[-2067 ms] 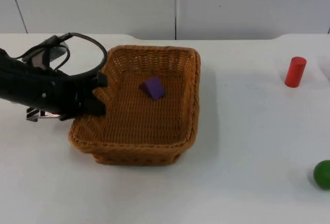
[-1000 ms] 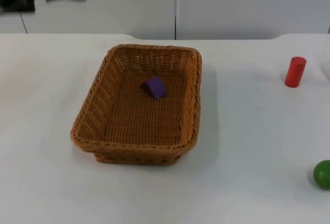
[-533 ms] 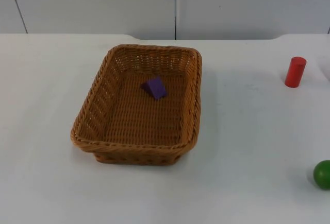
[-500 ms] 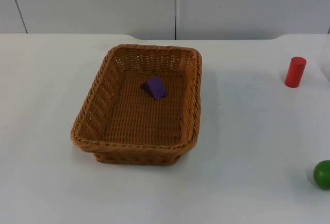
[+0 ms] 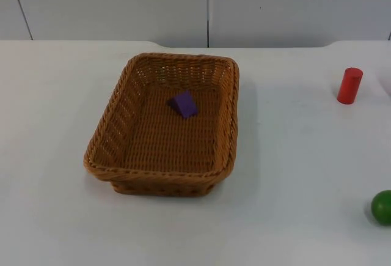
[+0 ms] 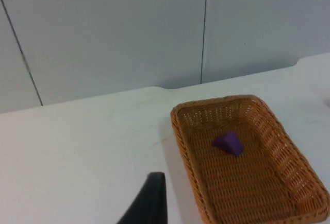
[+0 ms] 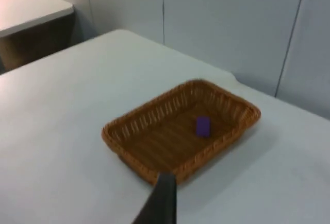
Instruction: Pick up the basket with the left hand and place the triangular block into the basket with the right hand.
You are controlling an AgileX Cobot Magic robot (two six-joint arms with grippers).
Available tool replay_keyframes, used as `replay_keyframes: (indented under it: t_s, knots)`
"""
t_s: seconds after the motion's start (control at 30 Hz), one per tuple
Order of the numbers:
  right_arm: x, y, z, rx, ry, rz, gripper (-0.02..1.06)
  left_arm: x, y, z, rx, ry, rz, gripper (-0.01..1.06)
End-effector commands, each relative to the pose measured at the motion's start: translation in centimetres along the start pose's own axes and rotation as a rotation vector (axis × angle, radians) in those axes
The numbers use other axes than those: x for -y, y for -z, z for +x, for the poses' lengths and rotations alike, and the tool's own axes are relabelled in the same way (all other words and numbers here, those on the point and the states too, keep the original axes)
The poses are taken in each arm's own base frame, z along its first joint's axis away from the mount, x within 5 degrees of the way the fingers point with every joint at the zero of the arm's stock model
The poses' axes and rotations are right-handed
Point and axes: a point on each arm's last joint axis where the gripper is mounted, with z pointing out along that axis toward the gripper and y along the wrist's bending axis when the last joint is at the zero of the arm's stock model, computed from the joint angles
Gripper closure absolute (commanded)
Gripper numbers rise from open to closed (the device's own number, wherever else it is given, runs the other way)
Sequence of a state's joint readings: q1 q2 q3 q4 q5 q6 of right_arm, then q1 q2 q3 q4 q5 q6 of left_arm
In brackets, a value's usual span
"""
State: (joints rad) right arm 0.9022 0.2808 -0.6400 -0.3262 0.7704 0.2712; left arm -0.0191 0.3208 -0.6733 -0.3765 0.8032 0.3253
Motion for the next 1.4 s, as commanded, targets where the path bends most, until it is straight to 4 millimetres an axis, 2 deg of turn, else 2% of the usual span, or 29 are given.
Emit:
replay_keyframes:
  t_s: [0.0,0.1,0.2,0.3,0.43,0.57,0.77,1.37]
  knots:
    - [0.2,0.6,2.2,-0.032,-0.021,0.001,0.25,0.3,1.0,2.0,0.019,0.012,-0.007,0.1]
    - [0.1,1.9,4.5,-0.012,-0.026,-0.048,0.25,0.6,2.4,4.4,0.038,0.015,-0.029,0.1]
    - [0.0,2.9,5.4,0.013,0.006,-0.094,0.25,0.5,3.3,5.5,0.039,0.017,-0.075,0.1]
    - [-0.4,3.0,5.5,0.003,-0.001,-0.133,0.25,0.2,3.7,6.0,0.024,0.034,-0.125,0.1]
    - [-0.4,3.3,5.5,-0.019,0.001,-0.161,0.25,-0.2,4.0,6.9,-0.094,0.017,-0.179,0.1]
    - [-0.4,3.5,5.7,-0.052,0.002,-0.159,0.25,-0.5,4.0,7.4,-0.143,0.001,-0.209,0.1]
    - [-0.3,3.2,7.1,-0.187,0.017,-0.142,0.25,-0.9,3.5,8.0,-0.166,-0.012,-0.237,0.1]
    - [-0.4,3.1,7.2,-0.183,0.023,-0.157,0.25,-1.3,2.9,8.6,-0.176,0.059,-0.272,0.1]
